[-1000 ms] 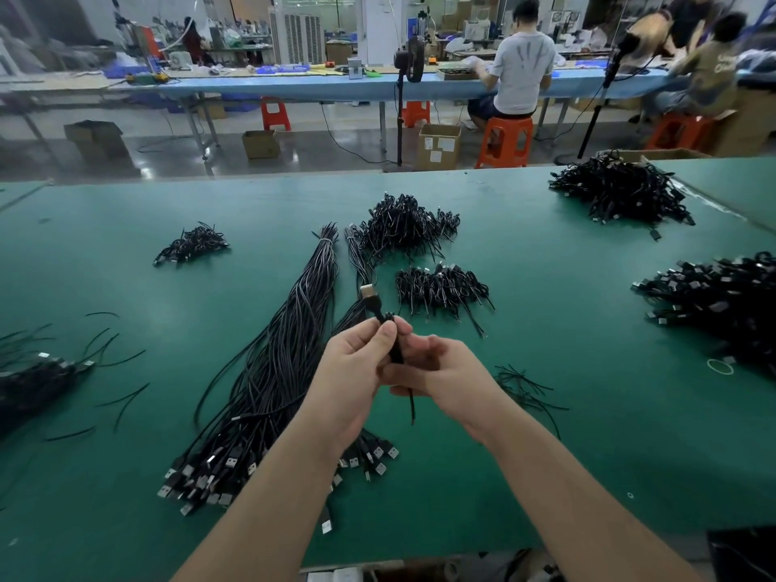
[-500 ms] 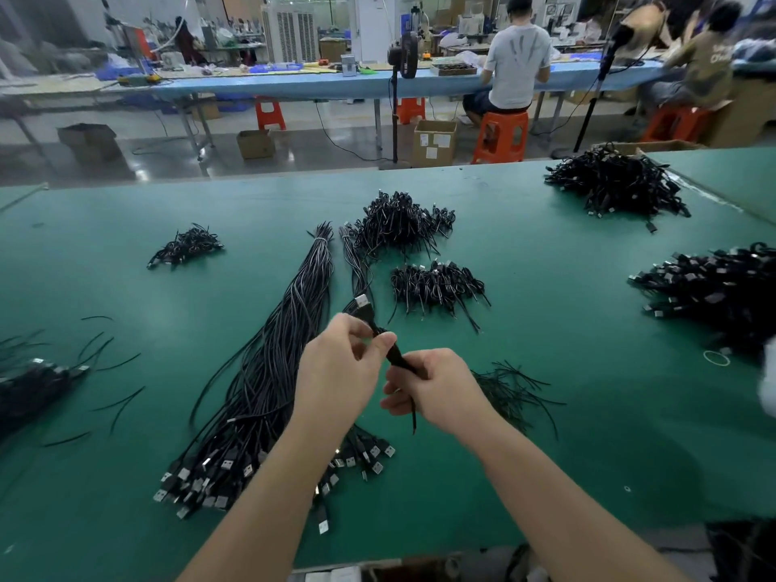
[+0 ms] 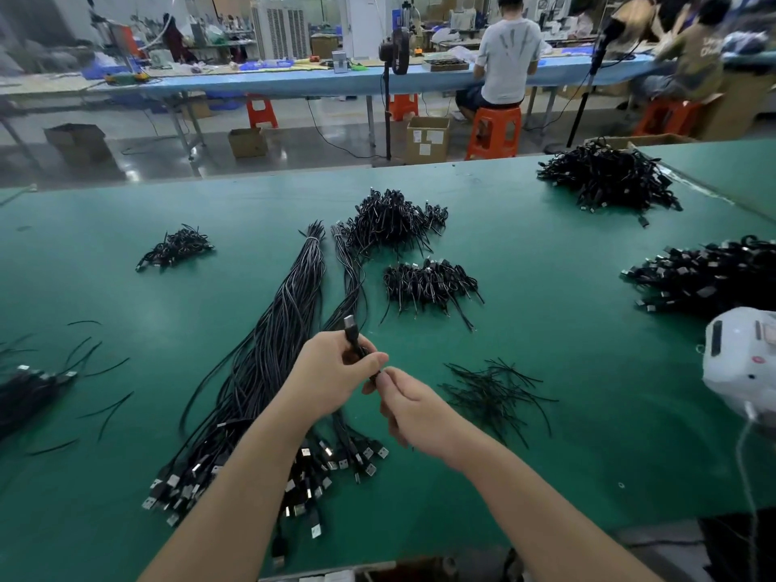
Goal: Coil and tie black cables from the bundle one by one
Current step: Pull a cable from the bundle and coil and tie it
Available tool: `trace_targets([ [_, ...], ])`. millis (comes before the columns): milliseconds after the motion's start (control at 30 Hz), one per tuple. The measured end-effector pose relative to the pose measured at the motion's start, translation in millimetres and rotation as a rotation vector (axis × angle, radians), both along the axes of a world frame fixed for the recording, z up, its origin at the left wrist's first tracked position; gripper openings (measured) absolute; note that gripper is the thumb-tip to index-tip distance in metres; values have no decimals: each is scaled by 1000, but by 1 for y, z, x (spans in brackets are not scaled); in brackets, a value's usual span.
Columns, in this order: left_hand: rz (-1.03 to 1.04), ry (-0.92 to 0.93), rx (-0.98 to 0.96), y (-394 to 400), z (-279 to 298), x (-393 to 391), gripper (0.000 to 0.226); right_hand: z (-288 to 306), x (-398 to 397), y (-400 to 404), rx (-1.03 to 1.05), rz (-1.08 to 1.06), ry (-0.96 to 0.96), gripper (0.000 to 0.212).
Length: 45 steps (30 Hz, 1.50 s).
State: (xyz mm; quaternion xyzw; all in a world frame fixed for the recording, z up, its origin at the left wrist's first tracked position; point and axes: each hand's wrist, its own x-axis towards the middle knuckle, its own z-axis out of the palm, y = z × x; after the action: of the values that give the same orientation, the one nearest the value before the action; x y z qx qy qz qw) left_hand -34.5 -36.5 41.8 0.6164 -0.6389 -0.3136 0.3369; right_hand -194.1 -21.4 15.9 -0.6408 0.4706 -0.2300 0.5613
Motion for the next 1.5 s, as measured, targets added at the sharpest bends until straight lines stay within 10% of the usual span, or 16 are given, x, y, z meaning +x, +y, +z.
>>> trace_targets([
  [233, 78, -120, 13, -5, -10, -2, 18, -17, 9, -3, -411, 27, 356, 37],
  [667, 237, 16, 260, -13, -36, -16, 49, -77, 6, -12, -496, -97, 517, 27],
  [767, 374, -169, -51, -9, -35, -30, 64, -96, -3, -7, -614, -87, 606, 26],
  [900, 97, -352, -248, -21, -37, -65, 18, -99, -3, -5, -693, -81, 622, 21],
  [1167, -336, -690, 103, -101, -81, -114, 44, -109, -1, -16, -567, 4, 682, 16],
  [1500, -452, -697, 182, -145, -98, -125, 9, -118, 2, -19, -545, 34, 645, 7],
])
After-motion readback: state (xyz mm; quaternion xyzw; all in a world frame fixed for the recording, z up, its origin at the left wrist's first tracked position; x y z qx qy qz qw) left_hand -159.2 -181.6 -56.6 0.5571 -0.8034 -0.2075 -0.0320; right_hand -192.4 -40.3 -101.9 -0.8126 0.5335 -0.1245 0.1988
